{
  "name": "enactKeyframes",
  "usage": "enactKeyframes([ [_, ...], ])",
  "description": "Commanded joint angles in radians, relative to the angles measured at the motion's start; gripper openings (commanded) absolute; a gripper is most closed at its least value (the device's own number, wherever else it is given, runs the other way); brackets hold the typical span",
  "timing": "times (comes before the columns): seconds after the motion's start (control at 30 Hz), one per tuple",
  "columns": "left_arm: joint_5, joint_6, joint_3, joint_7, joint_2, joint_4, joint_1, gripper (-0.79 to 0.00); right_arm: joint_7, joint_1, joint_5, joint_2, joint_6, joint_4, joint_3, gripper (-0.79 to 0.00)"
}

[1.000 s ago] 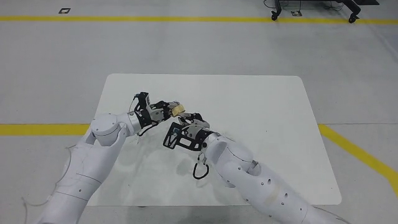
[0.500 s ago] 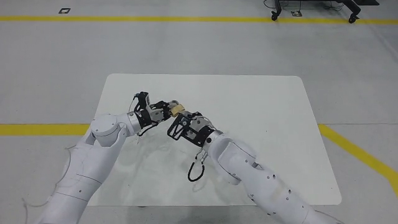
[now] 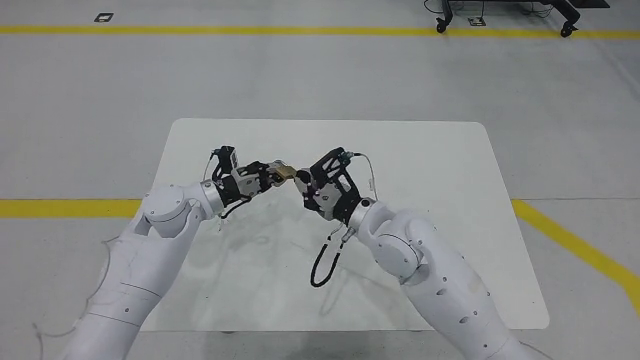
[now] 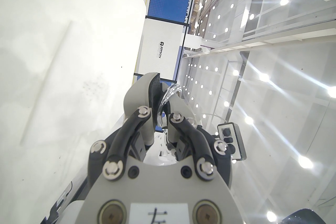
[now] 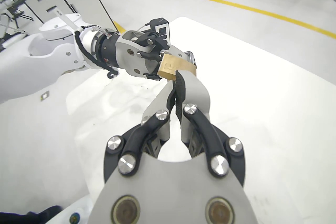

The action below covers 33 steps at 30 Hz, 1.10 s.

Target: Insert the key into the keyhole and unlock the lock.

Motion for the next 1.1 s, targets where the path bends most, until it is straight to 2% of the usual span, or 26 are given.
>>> enactKeyframes([
  [0.0,0.003,-0.004,-0.001,0.001,0.0,-0.002,0.002,-0.785,0.012,0.0,0.076,0.0,-0.013,0.007,0.012,-0.785],
  [0.27,0.014,-0.025,-0.013,0.004,0.0,-0.013,0.013,-0.785,0.05,0.008,0.32,-0.002,-0.052,0.063,0.051,-0.785],
  [0.3,0.014,-0.028,-0.017,0.003,0.001,-0.013,0.014,-0.785,0.058,0.013,0.339,-0.001,-0.064,0.072,0.056,-0.717],
  [0.33,0.013,-0.031,-0.022,0.002,0.001,-0.013,0.015,-0.785,0.065,0.015,0.353,-0.001,-0.074,0.078,0.06,-0.508],
  [0.37,0.011,-0.034,-0.028,0.002,0.002,-0.012,0.017,-0.785,0.077,0.013,0.393,-0.001,-0.09,0.086,0.059,-0.413],
  [0.4,0.01,-0.036,-0.032,0.001,0.003,-0.013,0.019,-0.785,0.09,0.015,0.434,-0.001,-0.105,0.093,0.063,0.0],
  [0.63,0.018,-0.041,-0.046,0.001,0.004,-0.023,0.029,-0.785,0.121,-0.003,0.546,0.015,-0.185,0.084,0.136,0.0],
  [0.8,0.059,-0.048,-0.031,-0.002,0.004,-0.054,0.035,-0.785,0.029,-0.087,0.497,0.038,-0.255,-0.003,0.261,0.0],
  [0.9,0.103,-0.042,0.001,-0.003,0.001,-0.086,0.035,-0.785,-0.022,-0.147,0.49,0.05,-0.295,-0.051,0.342,0.0],
  [1.07,0.223,0.003,0.099,0.017,-0.012,-0.131,0.018,-0.785,-0.022,-0.147,0.49,0.05,-0.295,-0.051,0.342,0.0],
])
